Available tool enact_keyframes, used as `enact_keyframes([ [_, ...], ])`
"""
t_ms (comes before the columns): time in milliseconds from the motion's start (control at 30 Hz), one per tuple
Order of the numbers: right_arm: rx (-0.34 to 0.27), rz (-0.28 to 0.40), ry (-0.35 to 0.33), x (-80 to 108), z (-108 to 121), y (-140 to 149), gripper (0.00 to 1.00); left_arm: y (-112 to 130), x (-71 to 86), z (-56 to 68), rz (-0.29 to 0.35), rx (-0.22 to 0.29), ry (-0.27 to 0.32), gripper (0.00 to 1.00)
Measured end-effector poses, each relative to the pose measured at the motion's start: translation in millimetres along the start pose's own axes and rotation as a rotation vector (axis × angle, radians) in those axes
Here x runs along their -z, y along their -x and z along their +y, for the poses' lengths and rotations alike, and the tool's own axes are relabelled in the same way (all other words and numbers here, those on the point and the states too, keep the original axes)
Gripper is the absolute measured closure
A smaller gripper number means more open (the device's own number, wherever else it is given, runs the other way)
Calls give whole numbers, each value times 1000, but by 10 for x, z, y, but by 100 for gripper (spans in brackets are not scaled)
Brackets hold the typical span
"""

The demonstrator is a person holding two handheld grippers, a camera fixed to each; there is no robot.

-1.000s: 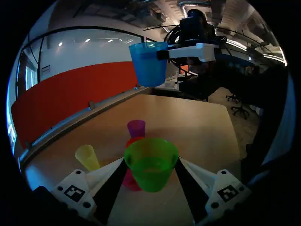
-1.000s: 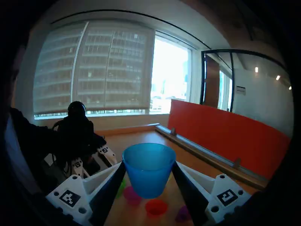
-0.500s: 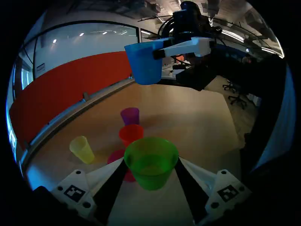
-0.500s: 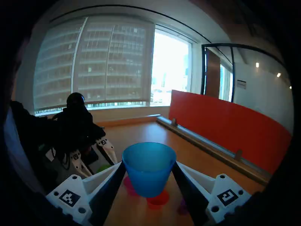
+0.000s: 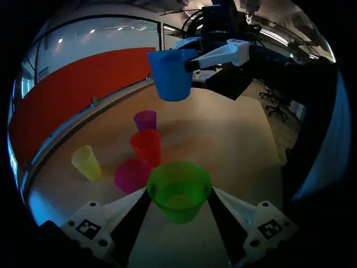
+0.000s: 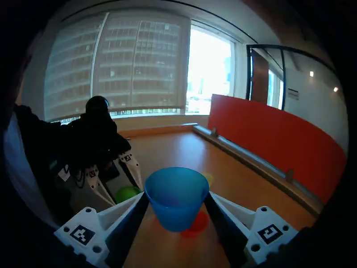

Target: Pour water

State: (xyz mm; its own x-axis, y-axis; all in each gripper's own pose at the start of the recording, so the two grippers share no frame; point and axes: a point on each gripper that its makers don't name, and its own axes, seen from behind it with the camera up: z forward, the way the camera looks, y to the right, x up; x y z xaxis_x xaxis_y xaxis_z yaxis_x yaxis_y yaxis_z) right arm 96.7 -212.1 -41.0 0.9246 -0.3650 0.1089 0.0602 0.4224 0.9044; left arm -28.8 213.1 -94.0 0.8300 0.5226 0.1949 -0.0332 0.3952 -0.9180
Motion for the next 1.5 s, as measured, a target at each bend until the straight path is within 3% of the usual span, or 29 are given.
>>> enact_keyframes([
  [367,10,-61,-47,-146,-158,320,9,180,-89,62,-33,16,27,15],
  [767,33,-116,-77,-336,-255,636,9,324,-174,22,-53,24,31,14],
  [1500,54,-151,-98,-517,-335,922,9,482,-176,36,-22,64,39,15],
])
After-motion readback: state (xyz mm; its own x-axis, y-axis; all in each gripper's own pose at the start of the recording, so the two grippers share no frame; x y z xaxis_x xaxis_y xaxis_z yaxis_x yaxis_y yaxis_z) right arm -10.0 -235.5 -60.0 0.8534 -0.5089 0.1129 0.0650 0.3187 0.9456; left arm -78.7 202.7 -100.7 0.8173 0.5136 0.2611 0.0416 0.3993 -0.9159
